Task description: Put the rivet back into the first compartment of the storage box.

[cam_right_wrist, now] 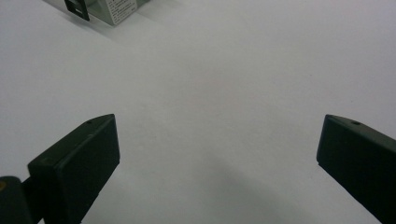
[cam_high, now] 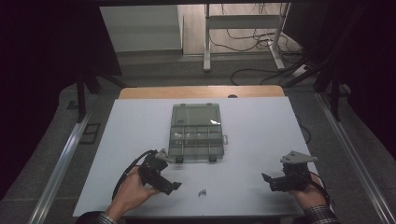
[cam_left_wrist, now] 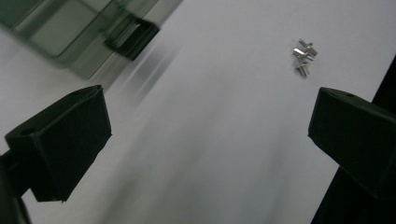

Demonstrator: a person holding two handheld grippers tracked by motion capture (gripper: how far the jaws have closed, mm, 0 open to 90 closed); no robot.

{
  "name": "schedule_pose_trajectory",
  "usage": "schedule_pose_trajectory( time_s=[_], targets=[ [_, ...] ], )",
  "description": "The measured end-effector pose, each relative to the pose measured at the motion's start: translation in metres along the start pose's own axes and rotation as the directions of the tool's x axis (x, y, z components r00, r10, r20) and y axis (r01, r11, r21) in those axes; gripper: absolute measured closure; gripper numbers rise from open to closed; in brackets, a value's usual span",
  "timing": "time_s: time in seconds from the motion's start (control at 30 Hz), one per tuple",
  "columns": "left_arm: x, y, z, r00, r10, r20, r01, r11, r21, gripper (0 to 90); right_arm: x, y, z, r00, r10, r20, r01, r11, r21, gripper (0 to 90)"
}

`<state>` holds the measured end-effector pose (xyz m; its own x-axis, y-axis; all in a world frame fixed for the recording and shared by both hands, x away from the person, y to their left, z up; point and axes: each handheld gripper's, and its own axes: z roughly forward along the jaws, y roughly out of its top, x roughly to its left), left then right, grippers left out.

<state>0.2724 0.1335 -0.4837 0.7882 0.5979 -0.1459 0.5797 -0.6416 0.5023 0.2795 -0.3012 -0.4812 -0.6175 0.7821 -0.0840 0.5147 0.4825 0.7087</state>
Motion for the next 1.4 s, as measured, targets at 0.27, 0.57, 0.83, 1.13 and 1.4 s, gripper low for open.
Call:
schedule_pose_trajectory(
  time_s=[0.27, 0.57, 0.83, 1.13, 1.4],
  targets=[
    [-0.014, 0.016, 0.014, 0.9986, 0.048, 0.024, -0.048, 0.9986, 0.021, 0.0, 0.0, 0.0, 0.0, 1.0, -0.006, -0.001, 0.006, 1.0, 0.004, 0.0],
    [-0.028, 0.03, 0.027, 0.9901, 0.137, 0.028, -0.139, 0.9872, 0.078, 0.0, 0.001, 0.0, 0.001, 0.9999, -0.013, -0.003, 0.013, 0.9998, 0.016, 0.0],
    [-0.042, 0.041, 0.041, 0.982, 0.188, 0.013, -0.189, 0.9767, 0.102, 1.4, 0.001, -0.001, 0.002, 0.9997, -0.026, -0.005, 0.026, 0.9993, 0.026, 0.0],
    [-0.054, 0.041, 0.052, 0.9706, 0.237, 0.04, -0.241, 0.9637, 0.116, 21.6, 0.002, -0.001, 0.003, 0.9995, -0.029, -0.008, 0.029, 0.9991, 0.031, 0.0],
    [-0.059, 0.04, 0.06, 0.9653, 0.252, 0.07, -0.259, 0.956, 0.138, 54.2, 0.002, -0.001, 0.003, 0.9993, -0.035, -0.012, 0.035, 0.9987, 0.038, 0.0]
  ],
)
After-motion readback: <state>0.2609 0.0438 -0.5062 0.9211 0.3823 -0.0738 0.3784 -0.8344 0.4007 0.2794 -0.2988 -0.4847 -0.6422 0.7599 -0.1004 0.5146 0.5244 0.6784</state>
